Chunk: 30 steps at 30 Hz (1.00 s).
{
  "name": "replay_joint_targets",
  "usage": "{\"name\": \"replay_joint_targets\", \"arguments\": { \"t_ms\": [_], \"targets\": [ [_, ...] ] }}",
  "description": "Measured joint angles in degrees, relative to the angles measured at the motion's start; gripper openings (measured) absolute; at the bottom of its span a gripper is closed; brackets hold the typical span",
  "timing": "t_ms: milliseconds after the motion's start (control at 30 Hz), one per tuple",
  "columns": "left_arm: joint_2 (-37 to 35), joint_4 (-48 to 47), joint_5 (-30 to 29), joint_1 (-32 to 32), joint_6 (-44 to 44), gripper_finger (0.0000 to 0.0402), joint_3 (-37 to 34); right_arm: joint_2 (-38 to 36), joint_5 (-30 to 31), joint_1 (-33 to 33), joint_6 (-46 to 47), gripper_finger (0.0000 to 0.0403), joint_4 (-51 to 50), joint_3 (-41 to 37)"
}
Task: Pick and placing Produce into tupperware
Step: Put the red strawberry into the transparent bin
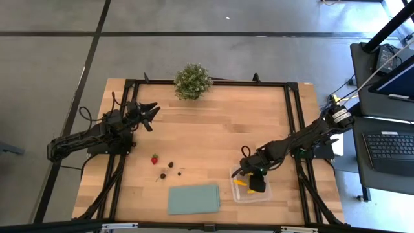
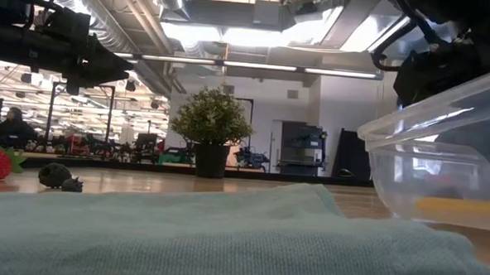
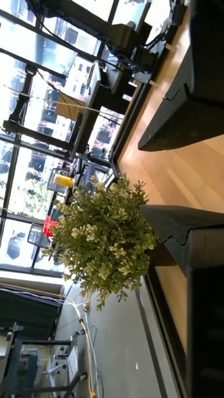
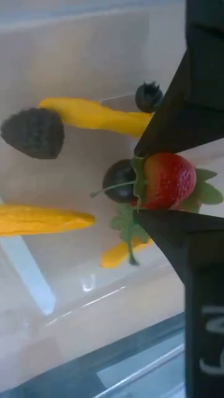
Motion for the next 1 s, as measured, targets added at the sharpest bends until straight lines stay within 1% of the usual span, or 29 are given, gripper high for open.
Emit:
{"name": "replay_joint_targets", "arguments": {
  "t_ms": [200,333,533,633,1000],
  "targets": [
    [0.00,0.00,0.00,0.00,-0.01,0.0143,0.00,0.00,0.00,0.00,0.32,0.0137,0.43,0.00],
    [0.00,0.00,0.00,-0.01,-0.03,0.0143,0.00,0.00,-0.20,0.00,1.75,0.0137,2.37,0.00],
    [0.00,0.00,0.02,0.01,-0.42,0.0143,0.00,0.00,-6.66,-0.02,2.29,0.0140,9.20,0.00],
    [0.00,0.02,0.02,-0.01,-0.42,0.0143,0.00,0.00,-8.90,-0.22,1.69,0.0140,10.06,0.55],
    [0.02,0.02,0.00,-0.01,-0.42,0.0143,0.00,0.00,-8.98,-0.70,1.43,0.0141,9.79,1.49]
  ]
}}
